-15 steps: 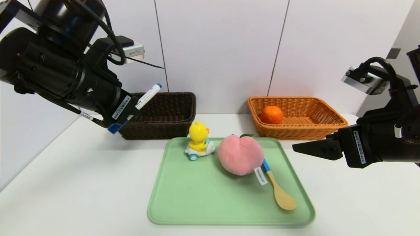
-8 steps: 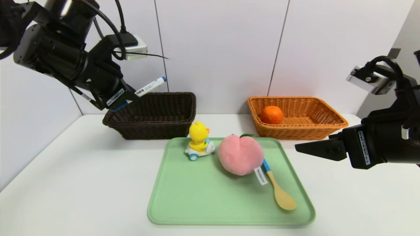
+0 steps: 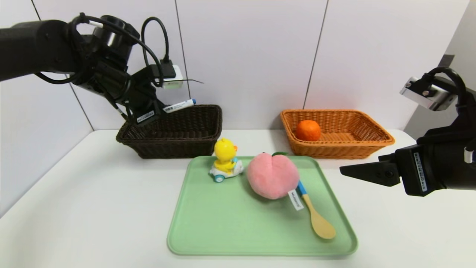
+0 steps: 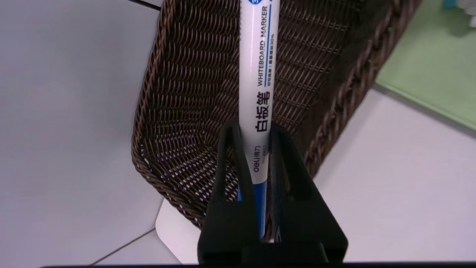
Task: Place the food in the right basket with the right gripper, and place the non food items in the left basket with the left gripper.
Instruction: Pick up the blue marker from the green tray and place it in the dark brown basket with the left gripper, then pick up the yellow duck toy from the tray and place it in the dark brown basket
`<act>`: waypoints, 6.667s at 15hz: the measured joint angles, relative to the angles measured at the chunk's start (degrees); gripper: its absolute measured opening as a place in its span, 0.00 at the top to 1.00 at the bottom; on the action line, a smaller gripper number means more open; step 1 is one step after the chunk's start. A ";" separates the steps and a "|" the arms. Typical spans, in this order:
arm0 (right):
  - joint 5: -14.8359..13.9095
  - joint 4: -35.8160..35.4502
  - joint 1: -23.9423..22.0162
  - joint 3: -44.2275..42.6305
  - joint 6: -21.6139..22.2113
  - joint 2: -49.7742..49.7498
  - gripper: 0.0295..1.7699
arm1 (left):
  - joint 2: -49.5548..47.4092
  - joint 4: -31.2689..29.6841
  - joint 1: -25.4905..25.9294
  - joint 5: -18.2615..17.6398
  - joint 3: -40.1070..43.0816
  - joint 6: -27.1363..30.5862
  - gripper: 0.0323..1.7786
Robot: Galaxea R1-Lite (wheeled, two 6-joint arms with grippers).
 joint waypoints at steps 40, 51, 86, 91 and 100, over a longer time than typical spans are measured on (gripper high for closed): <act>0.52 -8.33 -1.29 6.97 0.69 -2.13 0.04 | -16.23 -12.84 -11.50 -1.02 19.65 -47.49 0.08; 0.74 -8.33 -1.40 7.61 0.37 -2.44 0.04 | -32.11 -42.55 -21.15 -19.44 63.17 -42.83 0.05; 0.66 -8.35 -1.40 9.75 0.17 -4.06 0.04 | 0.24 -71.95 -8.39 -27.65 60.22 -36.11 0.05; 0.66 -8.39 -1.33 9.73 0.13 -4.08 0.04 | 1.72 -71.92 -8.41 -27.62 57.44 -38.01 0.05; 0.68 -8.41 -1.35 9.70 0.17 -3.93 0.04 | 3.69 -71.96 -9.30 -27.65 54.49 -39.94 0.05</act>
